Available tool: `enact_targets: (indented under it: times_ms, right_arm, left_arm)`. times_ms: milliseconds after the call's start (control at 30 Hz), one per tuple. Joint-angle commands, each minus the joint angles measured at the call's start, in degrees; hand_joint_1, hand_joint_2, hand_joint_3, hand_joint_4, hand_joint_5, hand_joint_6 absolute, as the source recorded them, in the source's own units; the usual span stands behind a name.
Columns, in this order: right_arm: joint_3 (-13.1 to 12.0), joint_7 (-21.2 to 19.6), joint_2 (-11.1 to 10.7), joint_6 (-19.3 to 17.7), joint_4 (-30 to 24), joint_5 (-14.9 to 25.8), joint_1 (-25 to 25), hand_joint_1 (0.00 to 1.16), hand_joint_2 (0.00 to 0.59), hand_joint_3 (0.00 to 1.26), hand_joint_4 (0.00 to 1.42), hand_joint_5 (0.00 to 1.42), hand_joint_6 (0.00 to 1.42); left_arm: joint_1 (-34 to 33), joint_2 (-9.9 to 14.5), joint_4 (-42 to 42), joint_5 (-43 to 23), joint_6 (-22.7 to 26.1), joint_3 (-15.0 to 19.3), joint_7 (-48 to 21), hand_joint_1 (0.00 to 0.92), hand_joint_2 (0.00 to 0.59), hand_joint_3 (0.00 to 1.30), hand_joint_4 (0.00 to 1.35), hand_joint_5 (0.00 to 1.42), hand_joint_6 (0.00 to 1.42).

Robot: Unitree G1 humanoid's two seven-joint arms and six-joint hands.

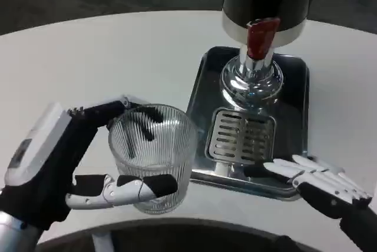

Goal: Grasp the cup under the faucet to collect the drink, then remove the cup.

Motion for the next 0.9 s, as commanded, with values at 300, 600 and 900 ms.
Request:
enact_targets:
  times_ms: [300, 600, 900]
  right_arm:
    - [-0.3, -0.1, 0.3, -1.6, -0.7, 0.8, 1.1, 0.53, 0.504, 0.21, 0.16, 0.11, 0.05]
    - [-0.6, -0.1, 0.4, -1.6, -0.6, 1.1, 1.1, 0.53, 0.504, 0.21, 0.16, 0.11, 0.05]
    - [-1.5, -0.2, 0.6, -1.7, -0.2, 1.4, 1.7, 0.53, 0.504, 0.21, 0.17, 0.11, 0.05]
  left_arm:
    - [-10.9, -0.4, 12.2, 5.6, 0.1, -5.4, 5.4, 0.455, 0.17, 0.76, 0.88, 0.88, 0.48]
    - [-19.8, -2.2, 25.3, 9.5, 1.6, -11.9, 9.8, 0.455, 0.171, 0.76, 0.88, 0.88, 0.48]
    - [-28.3, -3.4, 36.1, 13.7, 0.6, -17.3, 15.8, 0.455, 0.171, 0.76, 0.88, 0.88, 0.48]
